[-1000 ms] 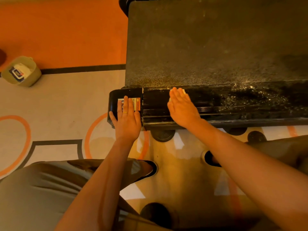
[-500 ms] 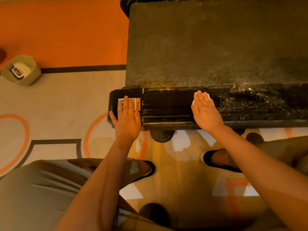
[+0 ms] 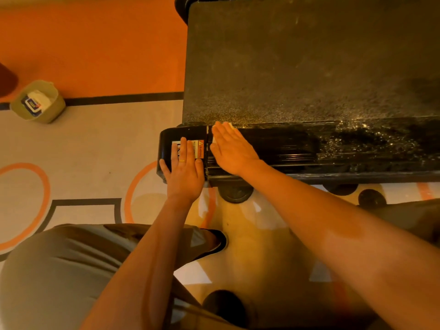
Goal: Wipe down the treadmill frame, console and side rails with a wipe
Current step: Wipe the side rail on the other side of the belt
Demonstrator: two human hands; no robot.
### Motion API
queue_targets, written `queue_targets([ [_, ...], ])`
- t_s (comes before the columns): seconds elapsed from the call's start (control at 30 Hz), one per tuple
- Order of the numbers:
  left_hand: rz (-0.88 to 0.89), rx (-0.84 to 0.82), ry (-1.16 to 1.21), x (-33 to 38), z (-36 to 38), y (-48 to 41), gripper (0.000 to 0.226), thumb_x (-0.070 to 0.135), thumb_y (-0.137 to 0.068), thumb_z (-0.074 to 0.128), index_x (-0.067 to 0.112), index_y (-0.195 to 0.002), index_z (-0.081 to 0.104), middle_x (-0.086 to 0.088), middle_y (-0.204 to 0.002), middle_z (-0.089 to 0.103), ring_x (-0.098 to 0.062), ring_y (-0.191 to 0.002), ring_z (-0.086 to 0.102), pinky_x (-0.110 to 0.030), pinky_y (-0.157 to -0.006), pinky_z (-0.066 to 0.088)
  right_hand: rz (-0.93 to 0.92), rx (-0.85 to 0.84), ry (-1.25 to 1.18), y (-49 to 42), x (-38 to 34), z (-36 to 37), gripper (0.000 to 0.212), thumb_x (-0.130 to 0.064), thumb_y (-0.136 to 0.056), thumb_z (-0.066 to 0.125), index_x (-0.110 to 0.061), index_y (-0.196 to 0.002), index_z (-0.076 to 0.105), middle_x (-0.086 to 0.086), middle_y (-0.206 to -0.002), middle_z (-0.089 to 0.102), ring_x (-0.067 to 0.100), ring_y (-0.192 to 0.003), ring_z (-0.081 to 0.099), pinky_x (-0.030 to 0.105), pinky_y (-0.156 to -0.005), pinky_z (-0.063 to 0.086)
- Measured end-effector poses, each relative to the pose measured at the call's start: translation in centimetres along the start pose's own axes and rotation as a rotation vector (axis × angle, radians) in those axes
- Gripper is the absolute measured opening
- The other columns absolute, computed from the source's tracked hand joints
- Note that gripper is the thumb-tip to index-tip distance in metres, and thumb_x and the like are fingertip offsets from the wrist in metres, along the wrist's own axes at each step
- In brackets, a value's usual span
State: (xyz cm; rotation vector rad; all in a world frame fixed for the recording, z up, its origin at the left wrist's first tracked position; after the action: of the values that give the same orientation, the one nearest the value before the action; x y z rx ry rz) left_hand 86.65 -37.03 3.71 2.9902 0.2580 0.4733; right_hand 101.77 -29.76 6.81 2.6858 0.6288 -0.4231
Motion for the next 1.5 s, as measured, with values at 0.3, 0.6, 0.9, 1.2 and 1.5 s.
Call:
queue_targets([
  [0.3, -0.005, -0.038, 0.003, 0.5, -0.6, 0.2, 0.057, 0.036, -0.109, 0.018, 0.021, -0.162, 0.001, 0.004, -0.169, -0.006, -0.021, -0.155, -0.012, -0.061, -0.119, -0.005, 0.186, 0.073, 0.031, 5.2, 8.1, -1.5, 0.059, -0.034, -0.108, 0.019, -0.006, -0.158, 0.005, 0.012, -0.167, 0.001, 0.027, -0.154, -0.003, 0.041, -0.125, 0.002],
  [0.6, -0.047, 0.002, -0.023, 3.8, -0.7, -0.8, 0.057, 0.034, -0.108, 0.02, 0.015, -0.161, 0.012, -0.004, -0.169, 0.006, -0.024, -0.156, 0.0, -0.06, -0.121, -0.002, 0.082, 0.053, 0.057, 2.9, 7.0, -0.8, 0.059, -0.036, -0.108, 0.013, -0.009, -0.158, 0.0, 0.009, -0.167, -0.005, 0.024, -0.154, -0.008, 0.036, -0.124, -0.005],
  [0.9, -0.009, 0.013, -0.045, 13.0, 3.1, -1.7, 0.057, 0.035, -0.108, 0.024, 0.017, -0.161, 0.013, -0.001, -0.169, 0.008, -0.019, -0.156, 0.001, -0.052, -0.123, -0.004, 0.179, 0.072, 0.004, 5.5, 11.9, -2.2, 0.059, -0.035, -0.108, 0.016, -0.009, -0.158, -0.002, 0.008, -0.167, -0.007, 0.024, -0.153, -0.01, 0.038, -0.125, -0.004],
  [1.2, -0.06, 0.052, -0.078, 13.6, 3.6, -1.4, 0.057, 0.039, -0.108, 0.017, 0.019, -0.161, 0.013, 0.0, -0.169, 0.01, -0.018, -0.155, 0.004, -0.053, -0.123, 0.003, 0.167, 0.081, 0.001, 10.7, 11.0, -0.3, 0.061, -0.035, -0.108, 0.021, -0.008, -0.158, 0.002, 0.011, -0.167, -0.003, 0.026, -0.154, -0.008, 0.037, -0.121, -0.008],
  [1.5, -0.056, -0.03, -0.078, 13.8, 3.1, -1.2, 0.059, 0.042, -0.108, 0.015, 0.018, -0.161, 0.005, -0.001, -0.169, 0.001, -0.021, -0.155, -0.005, -0.056, -0.122, -0.003, 0.265, 0.112, -0.048, 8.9, 12.1, -1.5, 0.061, -0.034, -0.108, 0.02, -0.007, -0.158, 0.0, 0.012, -0.167, -0.005, 0.027, -0.153, -0.009, 0.04, -0.124, -0.005],
])
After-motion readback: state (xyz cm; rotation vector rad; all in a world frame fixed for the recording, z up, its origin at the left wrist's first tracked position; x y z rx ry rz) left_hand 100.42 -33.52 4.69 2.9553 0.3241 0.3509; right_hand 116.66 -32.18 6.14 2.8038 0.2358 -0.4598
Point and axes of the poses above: each hand's wrist, its own y-axis away from the middle knuckle, its own z-axis out of the palm, x = y × z, the point moved 2 cm from there along -y, towards the middle knuckle
